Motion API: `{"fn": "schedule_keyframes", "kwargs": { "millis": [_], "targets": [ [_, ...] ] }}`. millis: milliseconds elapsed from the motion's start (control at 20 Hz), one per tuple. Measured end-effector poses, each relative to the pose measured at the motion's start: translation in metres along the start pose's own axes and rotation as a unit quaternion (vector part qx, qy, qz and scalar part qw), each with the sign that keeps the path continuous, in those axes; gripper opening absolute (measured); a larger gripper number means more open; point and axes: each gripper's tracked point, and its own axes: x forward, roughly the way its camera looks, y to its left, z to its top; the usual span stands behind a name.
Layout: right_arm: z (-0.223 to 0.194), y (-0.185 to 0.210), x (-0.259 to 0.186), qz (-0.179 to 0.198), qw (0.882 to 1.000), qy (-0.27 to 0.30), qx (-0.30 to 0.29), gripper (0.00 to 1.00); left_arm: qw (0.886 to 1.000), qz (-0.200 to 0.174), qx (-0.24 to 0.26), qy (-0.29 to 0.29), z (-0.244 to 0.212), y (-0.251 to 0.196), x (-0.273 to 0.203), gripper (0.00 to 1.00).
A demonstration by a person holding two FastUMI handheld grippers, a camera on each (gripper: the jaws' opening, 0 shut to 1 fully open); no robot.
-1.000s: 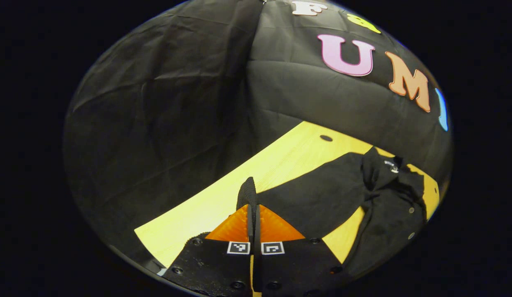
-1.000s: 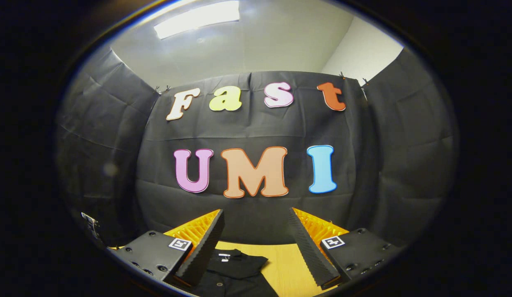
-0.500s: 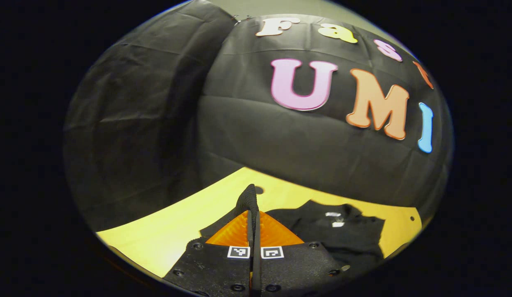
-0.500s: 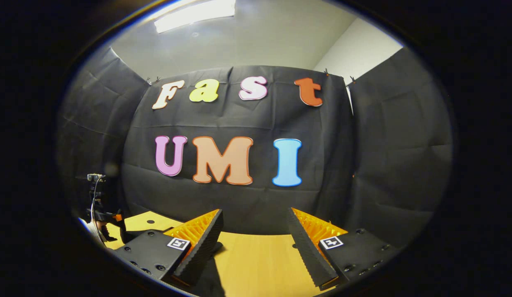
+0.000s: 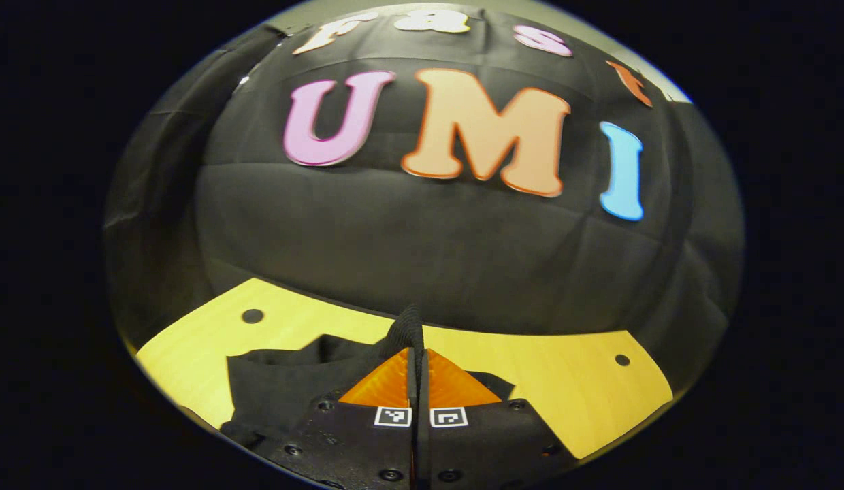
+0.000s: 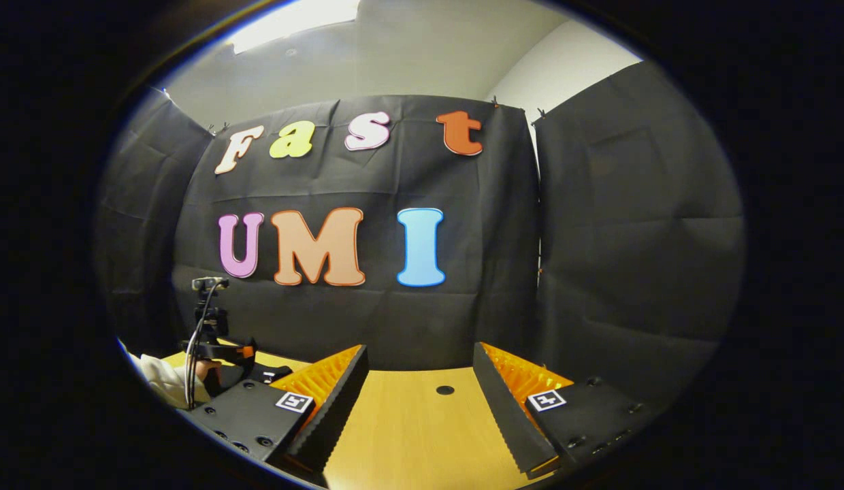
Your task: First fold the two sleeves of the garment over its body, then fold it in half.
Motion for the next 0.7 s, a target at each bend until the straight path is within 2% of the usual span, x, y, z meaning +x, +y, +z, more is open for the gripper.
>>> {"fn": "schedule_keyframes", "kwargs": {
  "millis": [100,200,250,300,350,500,700],
  "targets": [
    [-0.003,-0.007,-0.003,0.000,1.000,0.000,0.009,0.98,1.000,-0.019,0.010,0.011,-0.011,-0.030,0.007,0.00],
    [-0.010,-0.010,-0.005,0.003,1.000,0.005,0.013,0.98,0.997,-0.063,0.000,0.035,-0.019,-0.059,0.001,0.00],
    [-0.016,-0.009,-0.007,0.007,1.000,0.009,0.012,0.98,0.996,-0.075,-0.002,0.038,-0.037,-0.067,-0.018,0.50],
    [-0.019,-0.007,-0.008,0.011,1.000,0.012,0.008,0.98,0.997,-0.076,0.001,0.023,-0.022,-0.070,-0.006,1.00],
    [-0.023,-0.004,-0.008,0.015,1.000,0.015,0.005,0.98,0.998,-0.067,0.005,0.003,-0.008,-0.065,-0.022,0.94],
    [-0.041,0.019,-0.011,0.047,0.998,0.029,0.008,0.98,0.998,-0.045,-0.011,-0.039,0.025,-0.041,-0.065,0.94],
    [-0.080,0.076,-0.019,0.114,0.991,0.069,0.026,0.98,0.994,0.003,-0.009,-0.109,0.058,0.036,-0.150,0.93]
  ]
}}
